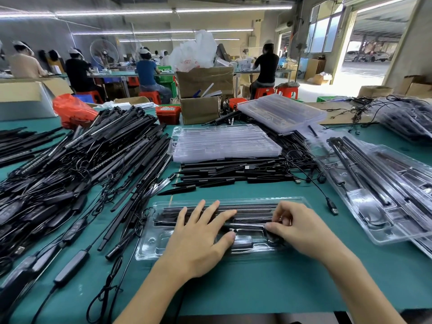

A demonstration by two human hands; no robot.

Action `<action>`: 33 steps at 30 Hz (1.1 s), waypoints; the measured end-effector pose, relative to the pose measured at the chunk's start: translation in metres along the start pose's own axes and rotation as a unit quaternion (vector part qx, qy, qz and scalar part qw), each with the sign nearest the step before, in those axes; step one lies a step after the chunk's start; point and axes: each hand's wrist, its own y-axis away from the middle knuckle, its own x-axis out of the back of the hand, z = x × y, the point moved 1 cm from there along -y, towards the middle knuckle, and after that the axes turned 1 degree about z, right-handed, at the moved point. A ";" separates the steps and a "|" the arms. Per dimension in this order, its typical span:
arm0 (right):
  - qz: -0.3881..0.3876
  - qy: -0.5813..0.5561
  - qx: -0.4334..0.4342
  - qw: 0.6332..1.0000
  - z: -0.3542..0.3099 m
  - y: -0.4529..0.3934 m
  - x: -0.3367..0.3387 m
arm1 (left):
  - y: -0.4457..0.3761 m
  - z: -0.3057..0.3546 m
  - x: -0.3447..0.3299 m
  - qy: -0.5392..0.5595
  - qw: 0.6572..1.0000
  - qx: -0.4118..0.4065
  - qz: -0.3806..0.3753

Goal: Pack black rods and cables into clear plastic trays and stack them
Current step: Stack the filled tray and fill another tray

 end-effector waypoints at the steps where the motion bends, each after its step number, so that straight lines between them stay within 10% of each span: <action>1: -0.006 -0.001 -0.008 1.000 0.002 -0.002 -0.001 | 0.000 0.000 0.001 0.011 1.000 0.003 0.002; 11: -0.031 0.145 -0.006 0.989 -0.001 -0.010 -0.011 | -0.005 0.001 0.011 0.019 0.999 0.015 0.028; 24: -0.116 0.038 0.106 0.987 0.021 0.009 0.016 | -0.005 0.005 0.029 -0.044 0.998 -0.042 0.007; 33: -0.008 0.151 0.190 0.970 0.017 0.020 0.004 | -0.007 0.016 0.040 -0.119 0.990 -0.069 0.025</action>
